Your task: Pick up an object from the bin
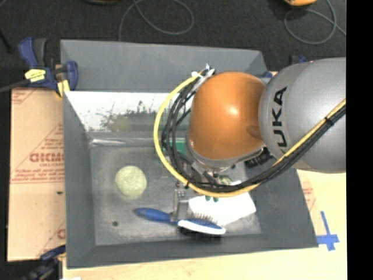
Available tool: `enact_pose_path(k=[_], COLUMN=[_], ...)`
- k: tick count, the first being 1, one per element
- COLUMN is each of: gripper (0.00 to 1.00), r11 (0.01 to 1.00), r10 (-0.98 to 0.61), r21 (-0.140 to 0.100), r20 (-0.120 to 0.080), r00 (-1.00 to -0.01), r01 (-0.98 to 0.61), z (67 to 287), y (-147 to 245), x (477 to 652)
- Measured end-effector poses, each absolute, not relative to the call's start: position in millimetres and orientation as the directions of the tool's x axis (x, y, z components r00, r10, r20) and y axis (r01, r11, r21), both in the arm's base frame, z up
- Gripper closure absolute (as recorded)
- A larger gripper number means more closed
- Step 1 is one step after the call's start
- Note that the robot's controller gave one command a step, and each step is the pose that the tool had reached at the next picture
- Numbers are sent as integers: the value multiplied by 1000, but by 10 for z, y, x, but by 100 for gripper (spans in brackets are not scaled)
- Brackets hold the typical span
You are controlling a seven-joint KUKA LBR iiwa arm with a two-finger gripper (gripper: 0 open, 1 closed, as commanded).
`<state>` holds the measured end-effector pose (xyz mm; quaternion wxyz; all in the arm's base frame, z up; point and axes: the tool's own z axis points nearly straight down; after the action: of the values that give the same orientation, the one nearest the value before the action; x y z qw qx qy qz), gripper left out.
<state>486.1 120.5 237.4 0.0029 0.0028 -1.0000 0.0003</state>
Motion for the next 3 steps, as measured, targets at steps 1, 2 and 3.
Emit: enact_pose_path(k=[1, 2, 3], gripper=[0, 0, 0], r11=[1000, 999, 964], r10=[0, 46, 266], r21=[1, 2, 0], r20=[-3, -7, 1], r00=[-1000, -999, -964], r01=[0, 46, 266], z=[2418, 1590, 1472], y=[1196, 826, 624], x=[4877, 4882, 4812])
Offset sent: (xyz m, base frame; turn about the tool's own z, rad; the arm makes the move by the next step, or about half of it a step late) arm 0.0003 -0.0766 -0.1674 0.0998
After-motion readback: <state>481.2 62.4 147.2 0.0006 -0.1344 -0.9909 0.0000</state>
